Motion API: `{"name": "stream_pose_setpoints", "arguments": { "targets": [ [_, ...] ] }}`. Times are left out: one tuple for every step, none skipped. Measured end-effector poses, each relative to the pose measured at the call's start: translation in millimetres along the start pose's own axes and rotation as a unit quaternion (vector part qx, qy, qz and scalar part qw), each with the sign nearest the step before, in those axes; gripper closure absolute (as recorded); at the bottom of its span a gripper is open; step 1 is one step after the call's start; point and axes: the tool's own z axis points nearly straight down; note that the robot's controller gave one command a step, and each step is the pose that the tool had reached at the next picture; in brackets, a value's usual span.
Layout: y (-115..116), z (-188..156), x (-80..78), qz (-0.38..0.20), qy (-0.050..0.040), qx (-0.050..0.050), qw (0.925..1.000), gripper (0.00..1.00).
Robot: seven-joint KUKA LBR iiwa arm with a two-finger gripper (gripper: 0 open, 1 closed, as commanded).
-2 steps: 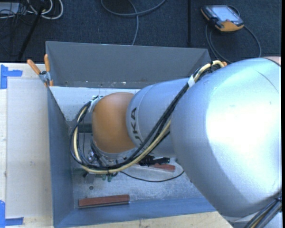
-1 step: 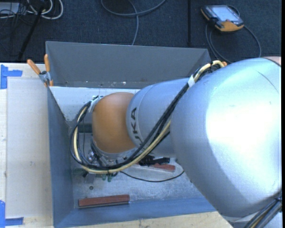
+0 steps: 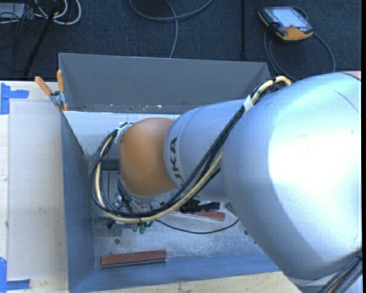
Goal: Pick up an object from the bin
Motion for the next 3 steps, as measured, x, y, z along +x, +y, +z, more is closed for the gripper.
{"name": "stream_pose_setpoints", "arguments": {
  "targets": [
    [-1, -22, 1.4, 0.000, 0.0024, 0.001, 1.0000, 1.00],
    [0, -43, -0.7, 0.000, -0.0023, -0.002, 1.0000, 1.00],
    [1, -55, -1.3, 0.001, -0.0036, -0.002, 1.0000, 1.00]
  ]
}}
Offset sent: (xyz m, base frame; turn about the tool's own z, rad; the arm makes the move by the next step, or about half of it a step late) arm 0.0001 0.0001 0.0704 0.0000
